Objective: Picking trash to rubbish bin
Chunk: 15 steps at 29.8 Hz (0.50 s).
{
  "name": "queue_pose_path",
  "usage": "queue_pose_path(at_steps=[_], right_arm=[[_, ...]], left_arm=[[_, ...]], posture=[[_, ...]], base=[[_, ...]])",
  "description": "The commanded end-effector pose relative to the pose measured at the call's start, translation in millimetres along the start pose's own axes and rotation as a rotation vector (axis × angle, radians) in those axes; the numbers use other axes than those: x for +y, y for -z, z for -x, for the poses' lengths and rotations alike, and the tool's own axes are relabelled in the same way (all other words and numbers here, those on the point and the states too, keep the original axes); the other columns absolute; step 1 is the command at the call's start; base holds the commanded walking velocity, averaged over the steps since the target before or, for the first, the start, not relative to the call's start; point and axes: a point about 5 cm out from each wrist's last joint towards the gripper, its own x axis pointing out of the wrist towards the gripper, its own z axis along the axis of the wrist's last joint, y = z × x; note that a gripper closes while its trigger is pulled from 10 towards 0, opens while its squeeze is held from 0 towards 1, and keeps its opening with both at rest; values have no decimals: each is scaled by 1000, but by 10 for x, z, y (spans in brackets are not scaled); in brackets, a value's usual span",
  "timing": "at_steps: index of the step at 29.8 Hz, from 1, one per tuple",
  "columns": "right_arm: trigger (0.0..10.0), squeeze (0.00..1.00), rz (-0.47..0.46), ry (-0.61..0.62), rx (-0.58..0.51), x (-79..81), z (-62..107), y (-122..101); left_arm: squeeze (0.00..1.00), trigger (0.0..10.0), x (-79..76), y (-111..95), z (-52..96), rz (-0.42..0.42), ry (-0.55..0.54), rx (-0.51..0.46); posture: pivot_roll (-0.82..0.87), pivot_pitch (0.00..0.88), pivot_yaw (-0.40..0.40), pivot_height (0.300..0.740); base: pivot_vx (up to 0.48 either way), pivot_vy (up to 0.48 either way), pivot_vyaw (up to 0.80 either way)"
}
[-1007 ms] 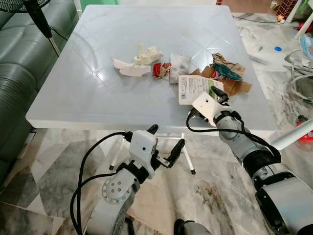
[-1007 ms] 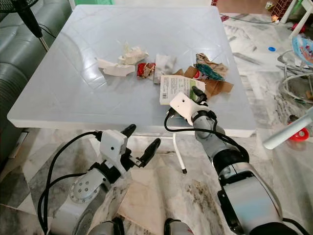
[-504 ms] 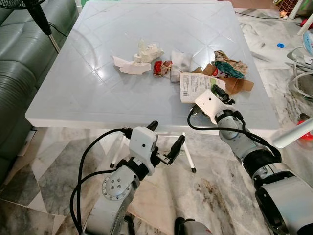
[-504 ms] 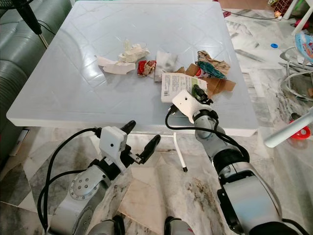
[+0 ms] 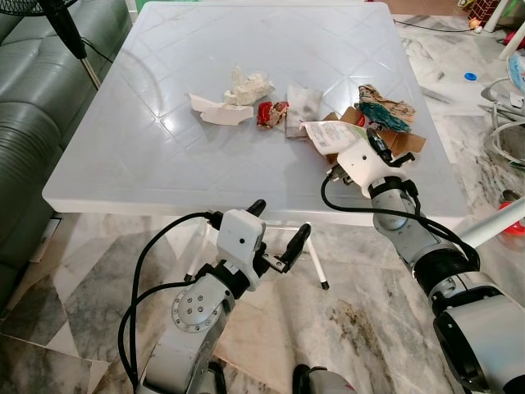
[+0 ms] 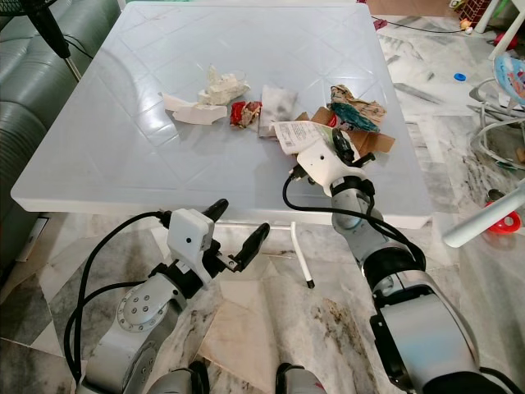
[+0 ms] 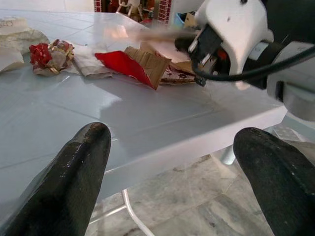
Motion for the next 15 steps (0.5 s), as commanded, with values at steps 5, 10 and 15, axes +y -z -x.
queue_pose_path(at_steps=[5,10,15], right_arm=[[0,0,-34,40,-22,-71,-33,-49],[0,0,-116,63,-33,-118,-46,-85],[0,0,-162,70,-47,-140,-45,-113]], left_arm=[[0,10000,6,23,0,-9,-1,8],[0,10000,138,-6,-13,-58,-104,-10],[0,10000,229,-31,-18,-80,-162,-23]], posture=[[-26,187,-27,740],[-26,183,-25,740],[-29,181,-24,740]], base=[[0,0,0],[0,0,0],[0,0,0]])
